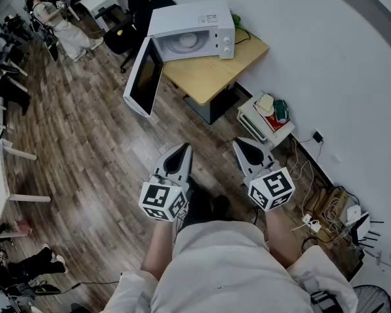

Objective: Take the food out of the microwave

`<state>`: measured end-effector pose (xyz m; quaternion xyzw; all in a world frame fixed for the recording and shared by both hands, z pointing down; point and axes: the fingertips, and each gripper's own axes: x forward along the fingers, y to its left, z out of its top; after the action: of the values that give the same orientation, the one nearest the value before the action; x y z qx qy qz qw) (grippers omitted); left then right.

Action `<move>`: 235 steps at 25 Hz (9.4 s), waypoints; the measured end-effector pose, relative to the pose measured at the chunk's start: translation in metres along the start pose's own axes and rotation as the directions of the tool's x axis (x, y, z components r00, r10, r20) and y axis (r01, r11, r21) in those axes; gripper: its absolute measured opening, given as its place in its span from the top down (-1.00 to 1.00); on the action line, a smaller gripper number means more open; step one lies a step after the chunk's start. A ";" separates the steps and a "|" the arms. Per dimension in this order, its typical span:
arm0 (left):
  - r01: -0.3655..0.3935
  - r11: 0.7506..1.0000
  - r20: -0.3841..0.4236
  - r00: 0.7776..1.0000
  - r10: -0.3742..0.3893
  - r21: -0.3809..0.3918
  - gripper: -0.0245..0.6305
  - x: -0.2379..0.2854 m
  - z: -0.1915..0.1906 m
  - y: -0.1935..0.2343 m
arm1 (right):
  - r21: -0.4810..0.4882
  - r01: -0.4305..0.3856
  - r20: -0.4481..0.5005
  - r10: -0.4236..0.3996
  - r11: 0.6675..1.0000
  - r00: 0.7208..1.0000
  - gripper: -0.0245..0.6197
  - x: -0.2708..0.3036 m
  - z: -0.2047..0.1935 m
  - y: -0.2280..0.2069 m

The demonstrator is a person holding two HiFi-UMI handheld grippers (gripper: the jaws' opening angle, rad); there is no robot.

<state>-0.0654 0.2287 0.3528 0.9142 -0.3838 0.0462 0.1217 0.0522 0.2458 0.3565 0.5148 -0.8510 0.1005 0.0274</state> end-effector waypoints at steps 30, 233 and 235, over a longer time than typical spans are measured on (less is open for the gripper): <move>0.006 1.000 -0.018 1.000 -0.006 0.008 0.90 0.010 0.003 0.023 | 0.006 0.014 -0.017 -0.014 1.000 1.000 0.93 0.029 0.002 -0.001; -0.403 0.904 -0.141 0.912 0.384 -0.146 0.37 0.298 0.008 0.288 | 0.955 0.203 -0.185 -0.102 0.217 0.978 0.80 0.567 -0.134 -0.327; -0.392 0.909 -0.135 0.917 0.374 -0.140 0.37 0.298 0.010 0.286 | 0.955 0.205 -0.186 -0.107 0.215 0.977 0.80 0.559 -0.131 -0.325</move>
<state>-0.0605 -0.1728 0.4492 0.8042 -0.5512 0.0855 0.2053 0.0696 -0.3609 0.6152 0.4992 -0.5475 0.6220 -0.2533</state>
